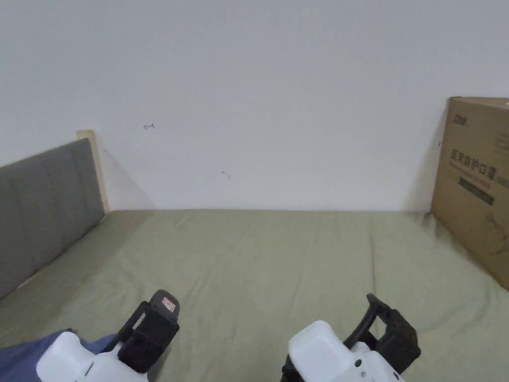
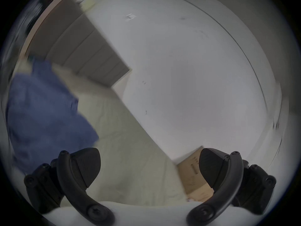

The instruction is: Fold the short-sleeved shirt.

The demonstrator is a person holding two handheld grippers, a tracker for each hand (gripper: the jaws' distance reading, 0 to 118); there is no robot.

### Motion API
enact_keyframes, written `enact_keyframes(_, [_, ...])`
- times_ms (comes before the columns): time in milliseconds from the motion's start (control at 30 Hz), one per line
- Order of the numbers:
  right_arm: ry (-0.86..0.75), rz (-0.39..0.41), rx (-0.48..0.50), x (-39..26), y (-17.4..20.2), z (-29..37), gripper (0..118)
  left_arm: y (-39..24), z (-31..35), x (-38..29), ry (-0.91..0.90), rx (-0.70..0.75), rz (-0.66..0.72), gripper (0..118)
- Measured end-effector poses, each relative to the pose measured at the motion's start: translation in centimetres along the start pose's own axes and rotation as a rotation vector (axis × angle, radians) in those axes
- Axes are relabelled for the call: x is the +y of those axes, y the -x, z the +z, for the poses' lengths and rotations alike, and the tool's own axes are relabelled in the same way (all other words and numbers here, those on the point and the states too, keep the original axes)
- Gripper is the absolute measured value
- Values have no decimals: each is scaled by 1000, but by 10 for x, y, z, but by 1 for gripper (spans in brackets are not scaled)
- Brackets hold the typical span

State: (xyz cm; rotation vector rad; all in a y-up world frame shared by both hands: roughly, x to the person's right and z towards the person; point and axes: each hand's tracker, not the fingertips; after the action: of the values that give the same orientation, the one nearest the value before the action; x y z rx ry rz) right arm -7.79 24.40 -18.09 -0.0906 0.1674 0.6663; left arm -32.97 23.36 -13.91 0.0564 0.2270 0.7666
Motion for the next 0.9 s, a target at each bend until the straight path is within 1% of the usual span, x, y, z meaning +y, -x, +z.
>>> enact_keyframes(67, [-26,-208,-21,2,-25,1,118,-35,1,14,-25,-14,-211,118])
enact_keyframes(133, [-105,-440,-28,-2,-51,8,118,-60,2,21,-21,-51,-431,118])
enact_keyframes(167, [-152,-562,-29,-7,-63,12,118,-58,-2,21,-15,-78,-554,118])
enact_keyframes(200, [-169,-654,-55,-13,-70,14,118,-65,-1,19,-18,-98,-649,118])
enact_keyframes(233, [-165,-741,-103,-20,-76,14,118,-73,0,12,-32,-94,-774,118])
enact_keyframes(267, [-134,-765,-150,-26,-79,13,118,-76,3,4,-71,-86,-854,118])
enact_keyframes(300, [-83,-756,-195,-32,-80,11,118,-76,8,-4,-109,-88,-877,118])
enact_keyframes(333, [-34,-744,-218,-38,-81,10,118,-73,9,-8,-106,-92,-869,118])
enact_keyframes(400, [-15,-724,-188,-47,-81,4,118,-69,9,-10,-48,-86,-786,118])
enact_keyframes(467, [7,-712,-179,-50,-84,4,118,-61,11,-8,-16,-107,-702,118])
enact_keyframes(567, [-46,-689,-190,-47,-87,8,118,-59,10,-6,-48,-68,-701,118])
enact_keyframes(633, [-82,-660,-193,-42,-89,10,118,-59,9,-1,-59,-70,-700,118])
enact_keyframes(733, [-90,-640,-182,-34,-87,13,118,-63,8,4,-17,-91,-705,118])
enact_keyframes(767, [-91,-636,-160,-33,-86,14,116,-64,8,4,17,-99,-701,118])
enact_keyframes(800, [-97,-634,-142,-33,-84,15,106,-65,8,5,58,-105,-689,117])
enact_keyframes(833, [-105,-637,-138,-32,-82,16,86,-63,7,5,84,-119,-663,113])
enact_keyframes(867, [-103,-637,-141,-32,-80,15,56,-62,7,4,82,-123,-646,102])
enact_keyframes(900, [-95,-638,-142,-31,-79,14,18,-61,7,4,68,-119,-643,68])
